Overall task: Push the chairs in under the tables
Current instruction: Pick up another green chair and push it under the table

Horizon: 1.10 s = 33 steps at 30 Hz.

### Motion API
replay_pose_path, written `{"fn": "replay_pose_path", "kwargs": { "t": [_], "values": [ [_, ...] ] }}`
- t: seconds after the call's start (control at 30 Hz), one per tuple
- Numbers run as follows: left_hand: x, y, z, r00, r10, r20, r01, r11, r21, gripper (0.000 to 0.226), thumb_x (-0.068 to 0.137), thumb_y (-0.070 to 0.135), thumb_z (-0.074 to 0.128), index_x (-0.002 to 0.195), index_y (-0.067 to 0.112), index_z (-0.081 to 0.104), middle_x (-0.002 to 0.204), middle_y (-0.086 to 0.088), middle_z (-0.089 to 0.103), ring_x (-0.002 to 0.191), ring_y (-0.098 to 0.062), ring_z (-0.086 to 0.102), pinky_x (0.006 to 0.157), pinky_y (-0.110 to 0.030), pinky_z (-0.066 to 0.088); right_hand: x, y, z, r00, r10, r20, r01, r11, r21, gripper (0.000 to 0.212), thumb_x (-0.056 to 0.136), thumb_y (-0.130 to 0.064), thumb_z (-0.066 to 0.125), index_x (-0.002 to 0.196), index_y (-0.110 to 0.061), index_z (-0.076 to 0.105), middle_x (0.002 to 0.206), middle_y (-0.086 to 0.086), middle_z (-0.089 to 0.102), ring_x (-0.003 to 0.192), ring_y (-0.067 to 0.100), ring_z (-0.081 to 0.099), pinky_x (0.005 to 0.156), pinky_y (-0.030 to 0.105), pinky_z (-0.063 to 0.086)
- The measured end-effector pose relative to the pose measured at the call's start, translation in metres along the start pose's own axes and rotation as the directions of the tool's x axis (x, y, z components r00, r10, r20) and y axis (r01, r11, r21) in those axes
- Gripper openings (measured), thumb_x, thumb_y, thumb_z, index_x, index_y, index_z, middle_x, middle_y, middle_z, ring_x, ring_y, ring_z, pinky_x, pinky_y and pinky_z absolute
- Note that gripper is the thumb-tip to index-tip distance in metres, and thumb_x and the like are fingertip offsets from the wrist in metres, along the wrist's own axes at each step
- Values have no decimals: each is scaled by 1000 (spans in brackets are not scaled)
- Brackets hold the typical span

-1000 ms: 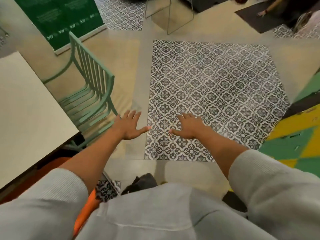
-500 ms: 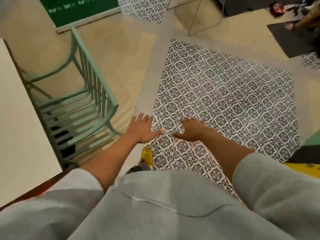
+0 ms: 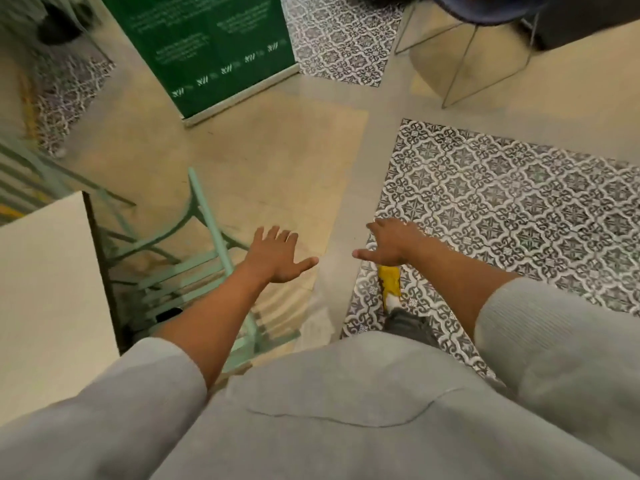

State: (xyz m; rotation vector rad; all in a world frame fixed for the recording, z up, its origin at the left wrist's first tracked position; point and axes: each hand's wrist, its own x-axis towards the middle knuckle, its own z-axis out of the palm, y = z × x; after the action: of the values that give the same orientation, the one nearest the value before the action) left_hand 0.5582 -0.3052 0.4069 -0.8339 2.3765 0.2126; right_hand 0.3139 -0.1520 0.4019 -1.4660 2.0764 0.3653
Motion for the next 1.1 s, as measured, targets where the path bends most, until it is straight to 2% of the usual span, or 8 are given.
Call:
{"fn": "replay_pose_path", "kwargs": {
  "t": [0.27,0.4,0.47,0.6,0.77,0.9,1.03,1.1],
  "values": [
    [109,-28,-70,972,-196,133,204,978,-53,101,97,88,19,171,19,22,179,-6,23,167,-28,13,133,-57,8,152,70,-96,978,-199,61,202,978,-56,105,90,-89,37,166,-18,25,172,9,26,157,35,25,121,62,26],
    [167,-51,-125,944,-328,42,330,925,-188,101,96,88,18,171,20,21,179,-4,22,167,-28,13,133,-58,9,233,88,-195,956,-293,27,293,936,-195,101,93,-85,39,165,-15,26,172,11,26,156,36,25,120,62,27],
    [179,-61,-144,925,-378,43,374,886,-275,103,95,89,18,171,21,21,179,-4,22,166,-27,14,133,-58,11,264,75,-237,925,-373,76,379,884,-276,101,93,-84,40,166,-16,23,173,11,23,157,35,23,121,61,27],
    [197,-94,-172,841,-541,24,493,746,-447,103,95,90,22,171,21,23,178,-3,25,166,-27,17,132,-57,14,330,27,-310,854,-507,118,507,760,-405,100,93,-85,39,166,-18,23,174,8,21,157,34,24,121,59,29],
    [221,-178,-189,694,-720,-14,570,561,-600,99,96,87,27,170,21,25,178,-4,26,165,-27,18,132,-56,18,418,-65,-389,749,-634,194,625,579,-523,101,92,-85,40,167,-21,21,175,7,20,158,34,24,123,59,28],
    [249,-264,-189,529,-844,87,595,296,-747,98,99,83,32,171,18,19,179,-6,22,165,-29,18,132,-54,19,490,-162,-446,691,-699,185,646,481,-593,103,92,-86,41,167,-19,21,174,7,22,157,33,27,123,58,30],
    [271,-325,-188,510,-819,262,586,108,-803,97,101,80,34,172,16,15,180,-8,19,166,-29,16,132,-52,17,539,-254,-479,635,-710,304,699,361,-617,103,92,-87,39,169,-21,17,176,6,16,160,29,21,125,56,27],
    [273,-371,-193,447,-857,257,592,68,-803,94,102,76,40,169,13,22,176,-11,27,163,-31,23,131,-53,22,569,-307,-499,605,-747,276,712,351,-608,103,91,-87,38,169,-22,17,176,5,15,161,29,19,124,55,25]
  ]
}}
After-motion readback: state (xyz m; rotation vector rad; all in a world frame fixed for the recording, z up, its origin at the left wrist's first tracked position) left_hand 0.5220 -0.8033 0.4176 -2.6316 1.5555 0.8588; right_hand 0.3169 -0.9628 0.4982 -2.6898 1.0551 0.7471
